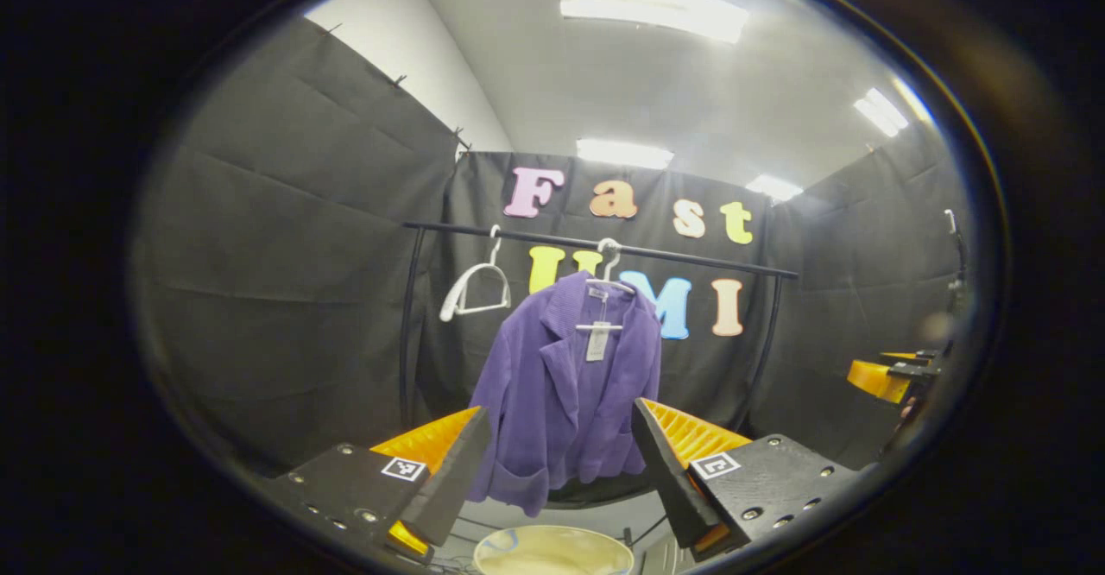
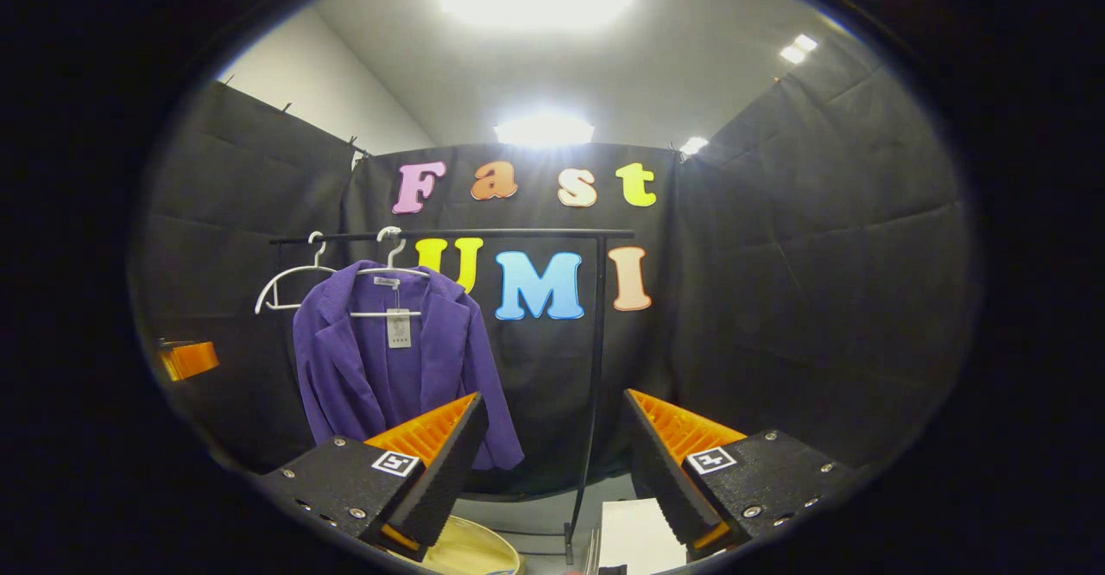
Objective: Grasp the clothes on the hanger with both hands and then place them into the laundry hamper below.
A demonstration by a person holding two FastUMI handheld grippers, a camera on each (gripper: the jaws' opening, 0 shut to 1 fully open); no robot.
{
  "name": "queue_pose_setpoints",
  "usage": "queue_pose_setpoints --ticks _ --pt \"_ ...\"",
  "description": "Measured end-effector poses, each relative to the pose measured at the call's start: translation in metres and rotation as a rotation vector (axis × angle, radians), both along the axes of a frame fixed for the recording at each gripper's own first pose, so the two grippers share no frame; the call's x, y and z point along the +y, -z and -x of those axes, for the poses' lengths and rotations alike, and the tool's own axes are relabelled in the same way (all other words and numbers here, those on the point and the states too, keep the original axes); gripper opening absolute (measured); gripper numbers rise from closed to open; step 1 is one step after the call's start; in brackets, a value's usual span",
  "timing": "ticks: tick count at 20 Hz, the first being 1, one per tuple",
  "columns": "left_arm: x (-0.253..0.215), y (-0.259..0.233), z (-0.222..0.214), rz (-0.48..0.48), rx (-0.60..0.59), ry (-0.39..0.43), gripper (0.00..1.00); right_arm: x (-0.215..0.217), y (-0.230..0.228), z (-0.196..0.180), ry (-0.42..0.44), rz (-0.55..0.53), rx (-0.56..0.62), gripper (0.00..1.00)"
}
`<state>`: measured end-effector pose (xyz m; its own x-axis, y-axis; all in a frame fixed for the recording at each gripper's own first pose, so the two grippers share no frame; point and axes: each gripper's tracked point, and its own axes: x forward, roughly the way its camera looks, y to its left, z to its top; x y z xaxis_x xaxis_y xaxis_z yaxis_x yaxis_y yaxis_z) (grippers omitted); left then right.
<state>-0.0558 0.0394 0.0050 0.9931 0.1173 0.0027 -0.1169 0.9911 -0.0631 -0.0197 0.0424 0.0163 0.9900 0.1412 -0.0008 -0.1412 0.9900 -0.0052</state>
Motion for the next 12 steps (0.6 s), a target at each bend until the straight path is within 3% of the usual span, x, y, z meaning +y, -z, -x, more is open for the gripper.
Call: queue_pose_setpoints --ticks 2,6,12 --pt "0.009 0.004 0.003 -0.011 0.021 -0.02 0.99 0.012 -0.006 -0.006 -0.021 0.004 0.007 0.96" --pt "0.014 0.003 -0.004 0.003 0.028 -0.028 0.95 0.041 -0.02 -0.023 -0.079 0.004 0.002 0.96" --pt "0.003 -0.007 -0.051 0.082 0.044 -0.029 0.95 0.084 -0.028 -0.069 -0.167 -0.028 0.012 0.96"
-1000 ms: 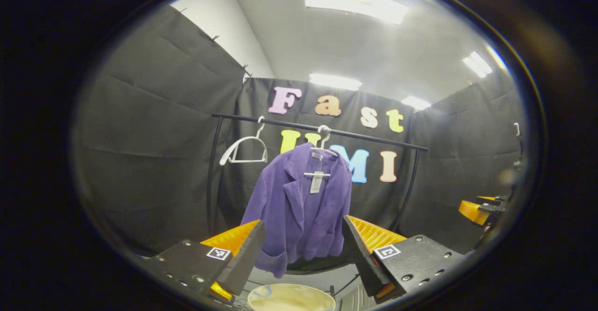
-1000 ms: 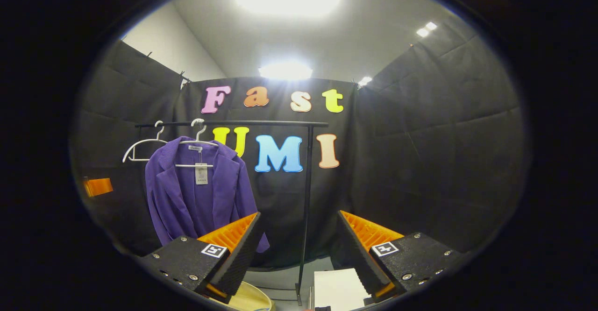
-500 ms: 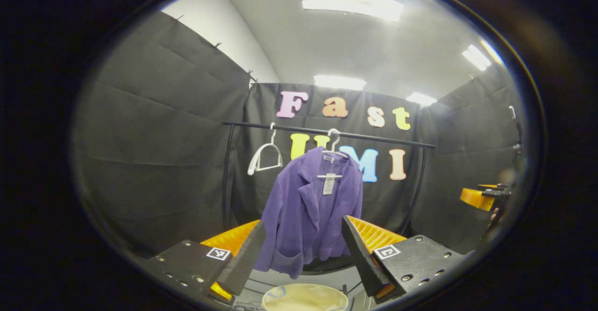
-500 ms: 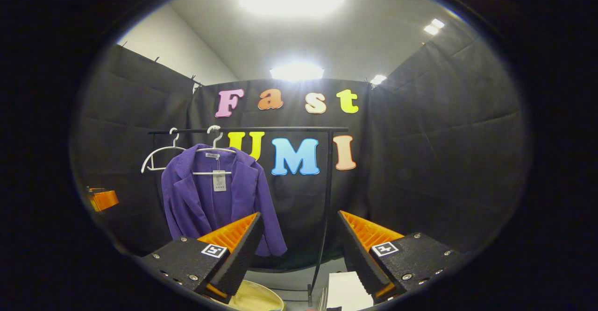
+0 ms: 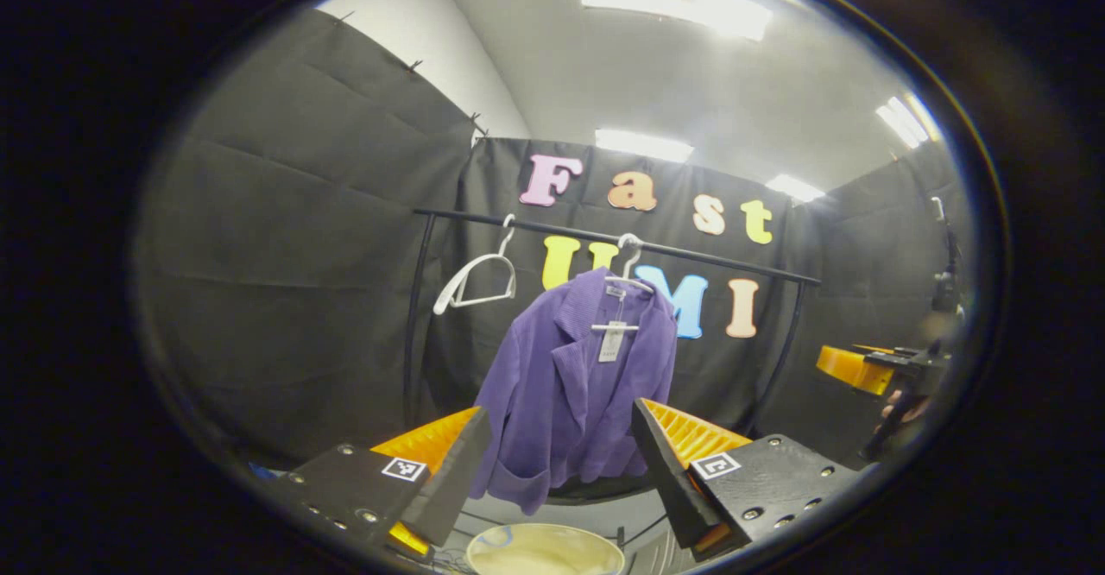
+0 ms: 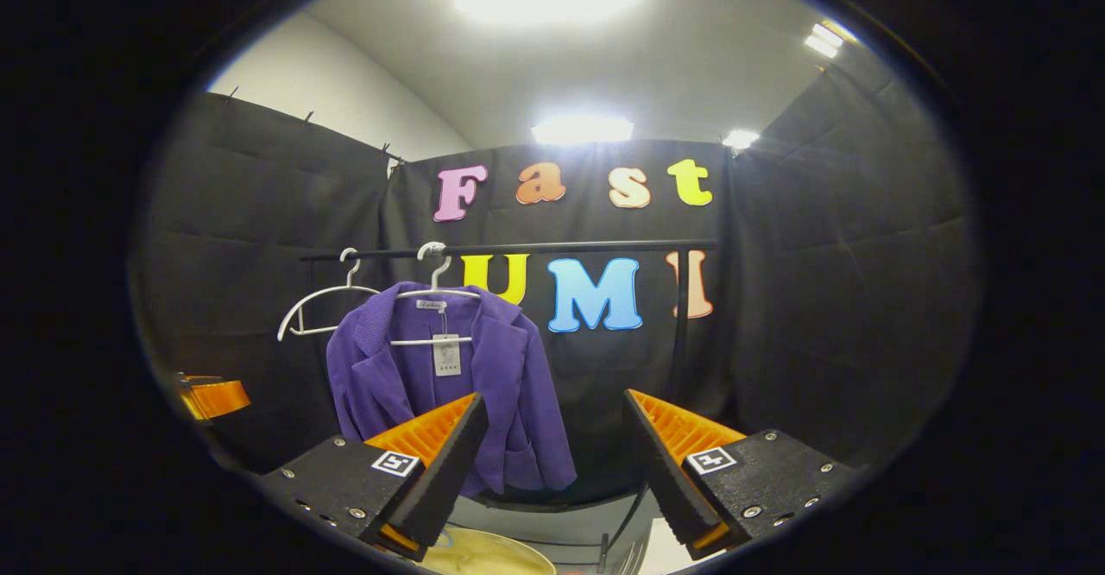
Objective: Grasp the clothes on the hanger with both hands and then place them into the laundry hamper below.
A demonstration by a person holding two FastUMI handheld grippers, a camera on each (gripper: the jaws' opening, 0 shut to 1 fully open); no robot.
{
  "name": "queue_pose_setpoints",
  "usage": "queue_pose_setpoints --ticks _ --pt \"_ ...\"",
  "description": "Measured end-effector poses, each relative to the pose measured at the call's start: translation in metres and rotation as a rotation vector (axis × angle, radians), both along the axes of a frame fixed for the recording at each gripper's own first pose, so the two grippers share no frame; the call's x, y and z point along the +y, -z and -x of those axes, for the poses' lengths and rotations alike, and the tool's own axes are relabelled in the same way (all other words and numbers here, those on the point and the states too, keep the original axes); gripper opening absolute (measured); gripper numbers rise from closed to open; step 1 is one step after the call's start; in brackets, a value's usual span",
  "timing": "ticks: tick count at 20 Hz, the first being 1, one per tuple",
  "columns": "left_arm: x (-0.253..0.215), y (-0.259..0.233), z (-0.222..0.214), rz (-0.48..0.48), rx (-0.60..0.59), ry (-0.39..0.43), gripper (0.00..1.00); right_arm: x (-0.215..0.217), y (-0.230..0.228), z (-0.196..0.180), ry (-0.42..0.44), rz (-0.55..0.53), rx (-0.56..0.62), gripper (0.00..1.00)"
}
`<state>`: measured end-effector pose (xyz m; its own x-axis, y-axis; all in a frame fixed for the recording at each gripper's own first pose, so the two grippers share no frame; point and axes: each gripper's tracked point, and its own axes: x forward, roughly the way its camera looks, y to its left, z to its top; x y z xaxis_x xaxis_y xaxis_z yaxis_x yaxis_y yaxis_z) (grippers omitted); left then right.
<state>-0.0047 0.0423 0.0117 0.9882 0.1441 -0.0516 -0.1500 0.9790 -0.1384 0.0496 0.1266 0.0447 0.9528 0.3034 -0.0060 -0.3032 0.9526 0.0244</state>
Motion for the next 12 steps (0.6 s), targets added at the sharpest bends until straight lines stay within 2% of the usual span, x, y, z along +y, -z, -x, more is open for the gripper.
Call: queue_pose_setpoints --ticks 5,6,7,12 --pt "0.004 -0.014 -0.051 0.011 -0.004 -0.054 0.95 0.041 -0.003 -0.056 -0.075 -0.035 0.013 0.96" --pt "0.002 -0.014 -0.063 0.023 -0.004 -0.06 0.99 0.05 -0.001 -0.068 -0.095 -0.039 0.026 0.96" --pt "0.001 -0.015 -0.078 0.041 -0.007 -0.063 0.95 0.058 0.001 -0.082 -0.109 -0.041 0.037 0.96" --pt "-0.002 -0.01 -0.148 0.097 0.01 -0.095 0.95 0.09 0.012 -0.144 -0.169 -0.066 0.08 0.96"
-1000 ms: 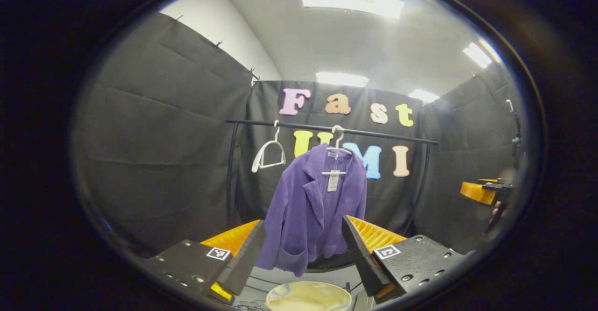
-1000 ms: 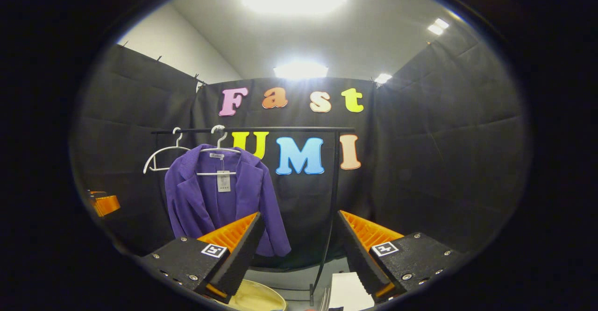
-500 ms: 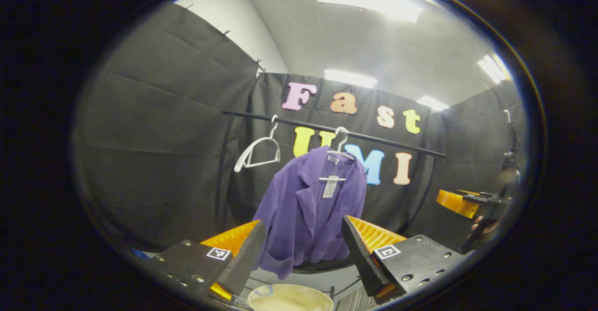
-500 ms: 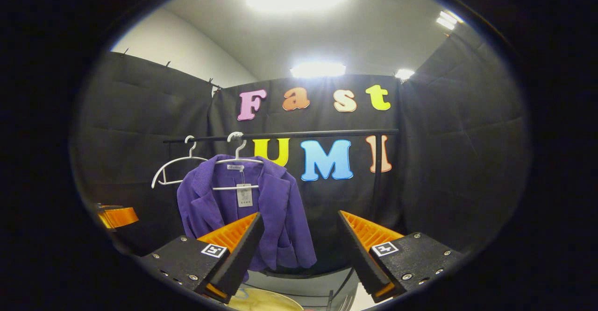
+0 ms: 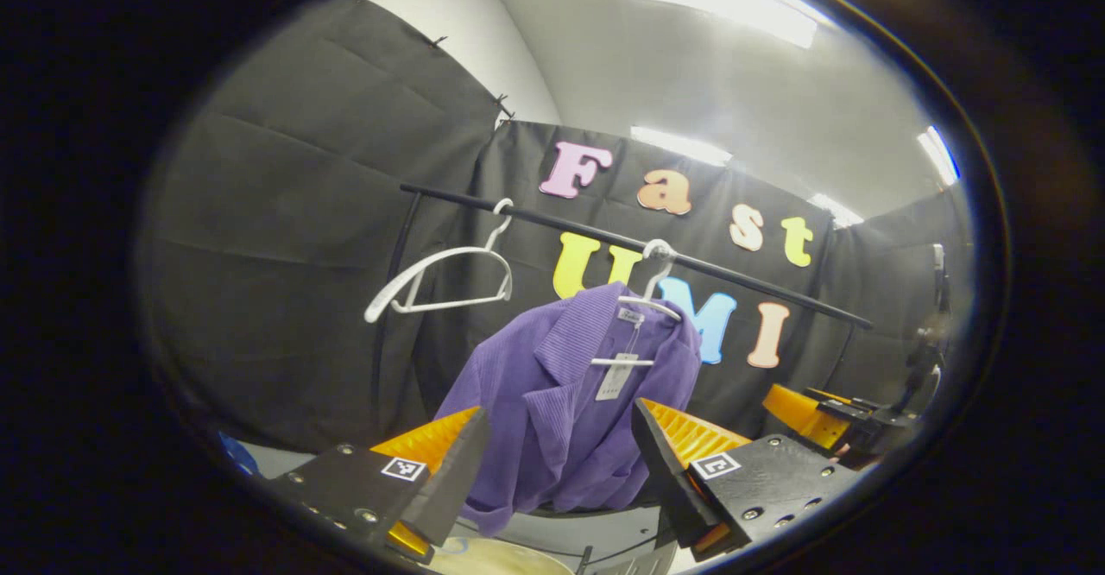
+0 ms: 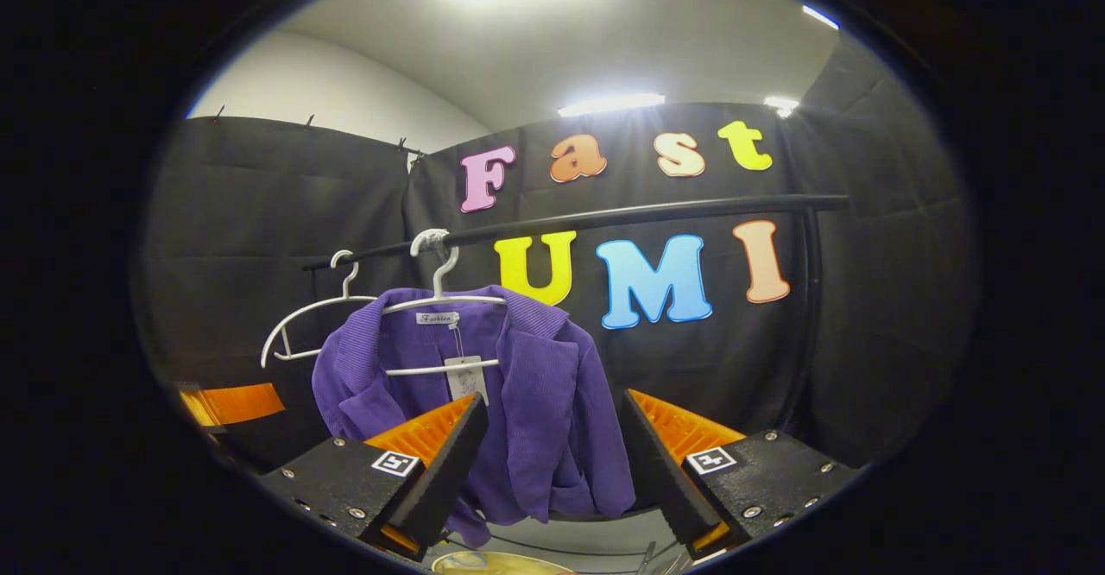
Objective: Grasp the clothes on the hanger with both hands and then place them into the laundry hamper below.
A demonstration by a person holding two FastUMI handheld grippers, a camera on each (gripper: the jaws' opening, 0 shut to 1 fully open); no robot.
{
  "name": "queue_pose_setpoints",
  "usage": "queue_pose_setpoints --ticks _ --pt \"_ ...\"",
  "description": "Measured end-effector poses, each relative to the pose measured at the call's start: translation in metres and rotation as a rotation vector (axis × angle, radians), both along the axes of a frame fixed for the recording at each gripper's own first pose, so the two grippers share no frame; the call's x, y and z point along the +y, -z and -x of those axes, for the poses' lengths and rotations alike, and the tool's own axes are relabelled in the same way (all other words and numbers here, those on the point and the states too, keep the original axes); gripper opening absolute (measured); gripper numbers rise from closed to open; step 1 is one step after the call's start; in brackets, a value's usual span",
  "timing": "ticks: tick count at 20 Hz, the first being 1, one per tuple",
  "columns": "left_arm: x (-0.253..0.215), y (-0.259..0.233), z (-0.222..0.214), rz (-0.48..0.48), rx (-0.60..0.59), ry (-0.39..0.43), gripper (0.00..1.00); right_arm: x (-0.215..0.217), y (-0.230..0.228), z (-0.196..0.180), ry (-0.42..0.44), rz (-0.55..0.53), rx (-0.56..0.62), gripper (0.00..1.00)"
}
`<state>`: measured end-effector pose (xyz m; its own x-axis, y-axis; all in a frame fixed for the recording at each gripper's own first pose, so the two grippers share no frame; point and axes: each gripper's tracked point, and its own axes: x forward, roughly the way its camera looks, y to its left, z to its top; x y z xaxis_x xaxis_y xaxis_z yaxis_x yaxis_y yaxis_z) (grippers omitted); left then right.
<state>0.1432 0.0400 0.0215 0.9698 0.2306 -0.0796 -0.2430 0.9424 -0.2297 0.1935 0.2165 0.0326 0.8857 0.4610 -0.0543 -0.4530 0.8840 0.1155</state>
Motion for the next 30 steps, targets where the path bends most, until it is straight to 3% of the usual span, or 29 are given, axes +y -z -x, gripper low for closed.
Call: queue_pose_setpoints --ticks 6,12,13,18,19,20,21,23,26,28,30 --pt "0.0 0.019 -0.067 -0.019 0.049 -0.078 0.92 0.051 0.037 -0.068 -0.127 -0.01 0.099 0.95" --pt "0.019 0.049 -0.122 -0.062 0.12 -0.212 0.9 0.094 0.071 -0.117 -0.181 -0.051 0.179 0.95" --pt "0.021 0.052 -0.127 -0.077 0.129 -0.234 0.95 0.098 0.075 -0.122 -0.185 -0.059 0.19 0.95" --pt "0.036 0.055 -0.141 -0.15 0.14 -0.345 0.95 0.11 0.083 -0.143 -0.188 -0.049 0.146 0.95" --pt "0.038 0.053 -0.14 -0.164 0.141 -0.361 0.99 0.114 0.084 -0.146 -0.192 -0.047 0.128 0.95" --pt "0.042 0.053 -0.137 -0.191 0.152 -0.379 0.89 0.115 0.085 -0.15 -0.199 -0.04 0.102 0.95" --pt "0.043 0.05 -0.134 -0.222 0.152 -0.382 0.7 0.116 0.086 -0.153 -0.201 -0.031 0.082 0.93" --pt "0.044 0.045 -0.13 -0.24 0.133 -0.379 0.31 0.118 0.089 -0.156 -0.204 -0.019 0.057 0.77" --pt "0.037 0.042 -0.128 -0.188 0.104 -0.322 0.29 0.111 0.087 -0.159 -0.184 -0.014 0.041 0.29" --pt "0.026 0.039 -0.13 -0.188 0.082 -0.26 0.29 0.108 0.087 -0.157 -0.207 -0.024 0.057 0.1" --pt "0.029 0.04 -0.13 -0.219 0.082 -0.246 0.29 0.103 0.086 -0.158 -0.219 -0.027 0.074 0.05"
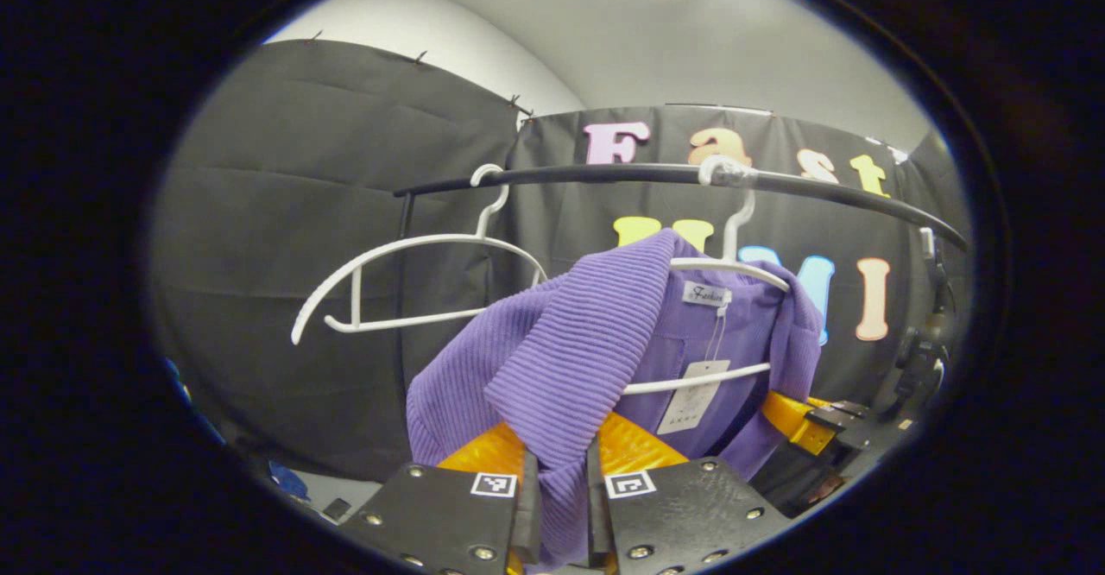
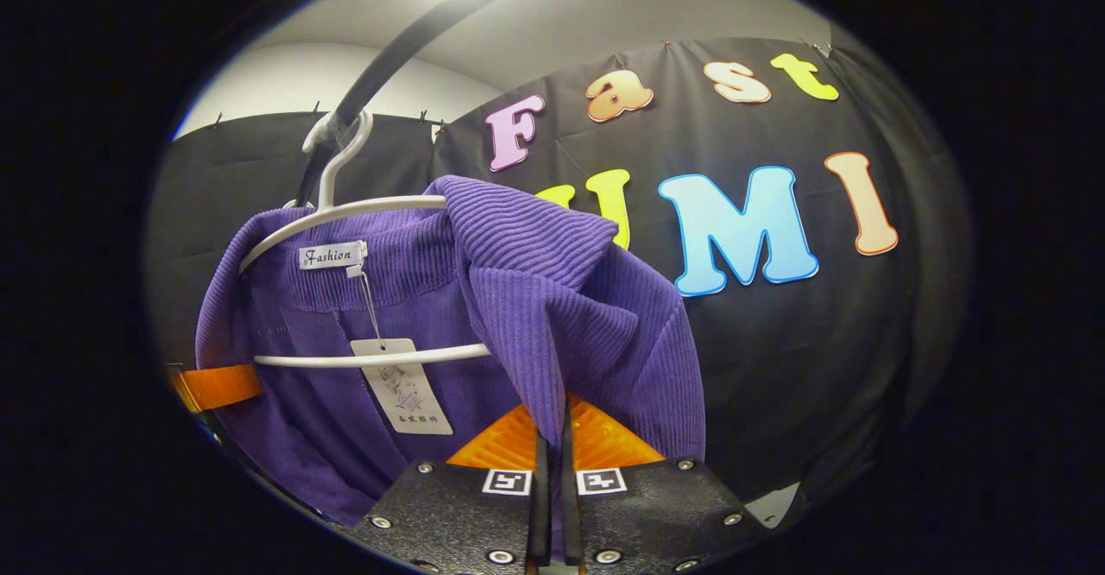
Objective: Grasp the clothes on the hanger with both hands and then place them into the laundry hamper below.
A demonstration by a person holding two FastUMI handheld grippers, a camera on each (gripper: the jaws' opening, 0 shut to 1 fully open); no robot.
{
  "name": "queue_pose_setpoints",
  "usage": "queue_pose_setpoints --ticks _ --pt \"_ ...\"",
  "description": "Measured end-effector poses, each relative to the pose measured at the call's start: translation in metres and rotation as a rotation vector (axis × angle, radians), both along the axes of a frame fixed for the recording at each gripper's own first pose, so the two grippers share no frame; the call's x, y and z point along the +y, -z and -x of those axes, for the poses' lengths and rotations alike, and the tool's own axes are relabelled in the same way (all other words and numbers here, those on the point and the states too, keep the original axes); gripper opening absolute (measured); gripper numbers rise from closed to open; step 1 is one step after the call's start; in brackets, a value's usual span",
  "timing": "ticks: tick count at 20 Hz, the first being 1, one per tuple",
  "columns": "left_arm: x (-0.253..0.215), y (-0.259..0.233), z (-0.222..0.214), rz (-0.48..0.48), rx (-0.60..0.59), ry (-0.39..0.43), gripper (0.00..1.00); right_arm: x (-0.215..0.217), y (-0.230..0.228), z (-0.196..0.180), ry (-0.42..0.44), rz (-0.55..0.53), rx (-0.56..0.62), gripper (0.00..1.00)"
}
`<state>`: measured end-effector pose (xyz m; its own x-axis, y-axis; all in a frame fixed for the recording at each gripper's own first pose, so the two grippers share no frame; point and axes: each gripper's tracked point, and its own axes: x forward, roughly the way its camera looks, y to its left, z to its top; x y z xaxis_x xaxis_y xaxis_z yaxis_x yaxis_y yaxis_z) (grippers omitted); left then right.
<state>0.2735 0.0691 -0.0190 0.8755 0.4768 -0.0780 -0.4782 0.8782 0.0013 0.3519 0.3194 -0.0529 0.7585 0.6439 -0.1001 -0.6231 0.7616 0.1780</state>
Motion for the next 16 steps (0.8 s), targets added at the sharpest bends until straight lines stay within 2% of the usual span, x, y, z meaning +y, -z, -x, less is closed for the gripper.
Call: queue_pose_setpoints --ticks 3,5,6,10,14,15,16 --pt "-0.026 -0.005 -0.003 0.07 -0.053 0.117 0.03 -0.007 -0.004 -0.002 -0.009 0.009 -0.012 0.01" --pt "-0.028 -0.006 0.003 0.07 -0.057 0.167 0.0 -0.015 -0.009 0.005 0.018 0.022 -0.02 0.0" --pt "-0.029 -0.01 0.008 0.069 -0.058 0.184 0.03 -0.019 -0.012 0.009 0.026 0.022 -0.026 0.0" --pt "-0.035 -0.028 0.023 0.094 -0.11 0.238 0.03 -0.041 -0.02 0.007 0.086 0.045 -0.067 0.0" --pt "-0.029 -0.051 0.036 0.082 -0.161 0.222 0.03 -0.065 -0.029 -0.001 0.13 0.056 -0.11 0.0" --pt "-0.026 -0.058 0.04 0.084 -0.178 0.214 0.0 -0.072 -0.031 -0.006 0.142 0.056 -0.125 0.0" --pt "-0.021 -0.061 0.048 0.089 -0.189 0.206 0.03 -0.078 -0.034 -0.011 0.155 0.052 -0.135 0.0"
